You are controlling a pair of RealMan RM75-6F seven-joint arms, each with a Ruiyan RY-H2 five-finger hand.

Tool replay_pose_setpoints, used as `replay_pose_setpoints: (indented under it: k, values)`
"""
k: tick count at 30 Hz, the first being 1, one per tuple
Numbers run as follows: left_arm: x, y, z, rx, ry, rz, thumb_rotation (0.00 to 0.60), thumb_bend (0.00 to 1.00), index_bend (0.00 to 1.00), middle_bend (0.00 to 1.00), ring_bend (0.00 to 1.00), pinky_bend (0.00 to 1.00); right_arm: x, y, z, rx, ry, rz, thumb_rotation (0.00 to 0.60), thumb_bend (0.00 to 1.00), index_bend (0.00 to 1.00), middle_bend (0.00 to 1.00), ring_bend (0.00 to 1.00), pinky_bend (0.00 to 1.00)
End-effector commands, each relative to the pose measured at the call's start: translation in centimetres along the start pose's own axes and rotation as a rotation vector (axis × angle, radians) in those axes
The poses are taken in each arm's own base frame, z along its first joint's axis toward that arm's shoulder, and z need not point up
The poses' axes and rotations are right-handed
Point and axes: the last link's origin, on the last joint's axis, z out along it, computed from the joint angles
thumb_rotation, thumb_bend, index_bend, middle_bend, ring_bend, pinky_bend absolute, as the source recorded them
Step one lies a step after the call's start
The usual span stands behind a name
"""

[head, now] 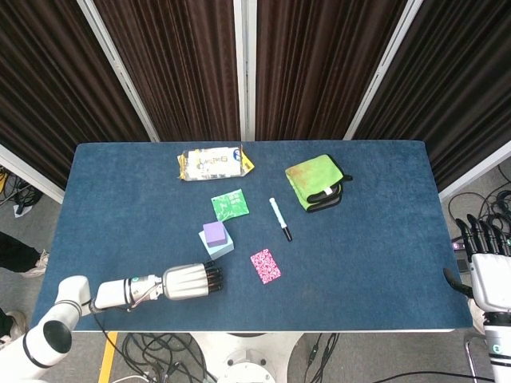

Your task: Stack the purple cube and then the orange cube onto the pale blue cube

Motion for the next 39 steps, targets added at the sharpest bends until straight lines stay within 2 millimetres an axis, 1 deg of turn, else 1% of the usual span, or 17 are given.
replay_pose_setpoints:
  k: [1,10,15,25,30,34,39]
  values:
    - [0.0,0.1,0.0,0.003,0.004,-0.005,0.6,0.24,0.42,0.52,0.35,0.45,0.0,0.0,0.0,-0.001,0.0,0.0,0.6,0.18,0.0,0.0,0.0,0.0]
    - [-0.2,0.3,-0.2,0.02,-0.001,-0.013,0.6,0.26,0.44,0.55,0.35,0.46,-0.1,0.0,0.1,0.0,0.003,0.003,0.6,0.18,0.0,0.0,0.0,0.0]
    - [0.0,0.3,-0.5,0.031,0.015,-0.014,0.6,0.28,0.45,0.57,0.37,0.46,-0.1,0.0,0.1,-0.001,0.003,0.001,0.6,0.18,0.0,0.0,0.0,0.0]
    - [0.7,-0.2,-1.7,0.042,0.039,0.002,0.6,0.28,0.45,0.58,0.37,0.46,-0.3,0.0,0.1,0.0,-0.002,0.002,0.6,0.18,0.0,0.0,0.0,0.0]
    - [1.7,-1.1,-3.3,0.052,0.051,0.037,0.6,0.28,0.45,0.58,0.37,0.46,-0.5,-0.1,0.2,0.007,-0.003,0.009,0.6,0.18,0.0,0.0,0.0,0.0]
    - [2.7,-2.7,-5.1,0.071,0.041,0.08,0.6,0.28,0.45,0.58,0.37,0.46,-0.7,-0.3,0.2,0.021,-0.006,0.015,0.6,0.18,0.0,0.0,0.0,0.0]
    - [4.2,-4.6,-6.6,0.094,0.016,0.128,0.6,0.28,0.45,0.58,0.37,0.46,-0.7,-0.5,0.2,0.033,-0.004,0.016,0.6,0.18,0.0,0.0,0.0,0.0]
